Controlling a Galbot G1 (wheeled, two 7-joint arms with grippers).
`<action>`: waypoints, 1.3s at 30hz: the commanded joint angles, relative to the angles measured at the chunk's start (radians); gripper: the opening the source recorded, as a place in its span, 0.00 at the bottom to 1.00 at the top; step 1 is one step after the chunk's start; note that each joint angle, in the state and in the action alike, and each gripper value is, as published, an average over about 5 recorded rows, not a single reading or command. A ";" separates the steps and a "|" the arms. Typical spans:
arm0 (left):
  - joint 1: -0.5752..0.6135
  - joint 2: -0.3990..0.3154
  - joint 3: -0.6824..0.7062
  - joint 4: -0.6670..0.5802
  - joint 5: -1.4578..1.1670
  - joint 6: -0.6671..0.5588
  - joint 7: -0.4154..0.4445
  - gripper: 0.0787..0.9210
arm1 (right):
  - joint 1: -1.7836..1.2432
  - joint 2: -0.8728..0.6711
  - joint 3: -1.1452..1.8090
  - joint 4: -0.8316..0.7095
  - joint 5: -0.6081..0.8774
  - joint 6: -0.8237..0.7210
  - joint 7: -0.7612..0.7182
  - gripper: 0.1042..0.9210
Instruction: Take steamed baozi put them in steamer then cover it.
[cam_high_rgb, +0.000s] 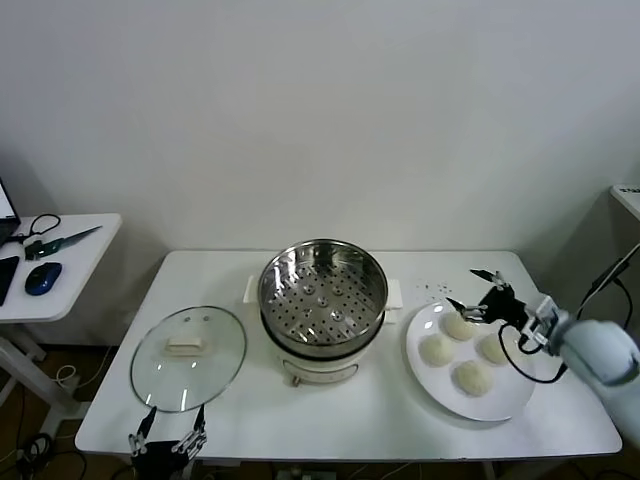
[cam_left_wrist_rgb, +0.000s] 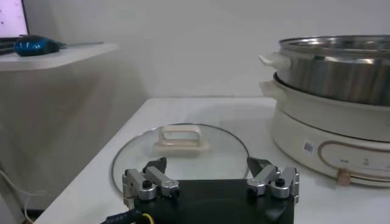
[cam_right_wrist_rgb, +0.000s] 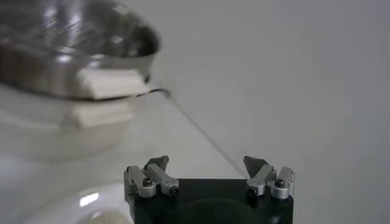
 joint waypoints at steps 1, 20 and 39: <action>-0.003 0.003 0.000 0.005 -0.001 -0.008 0.000 0.88 | 1.013 -0.094 -0.940 -0.283 -0.150 0.172 -0.511 0.88; -0.008 -0.032 0.027 0.007 0.004 -0.013 0.003 0.88 | 0.879 0.273 -1.035 -0.490 -0.100 -0.053 -0.394 0.88; 0.006 -0.041 0.033 0.020 0.017 -0.018 0.000 0.88 | 0.619 0.370 -0.801 -0.565 -0.225 -0.110 -0.308 0.88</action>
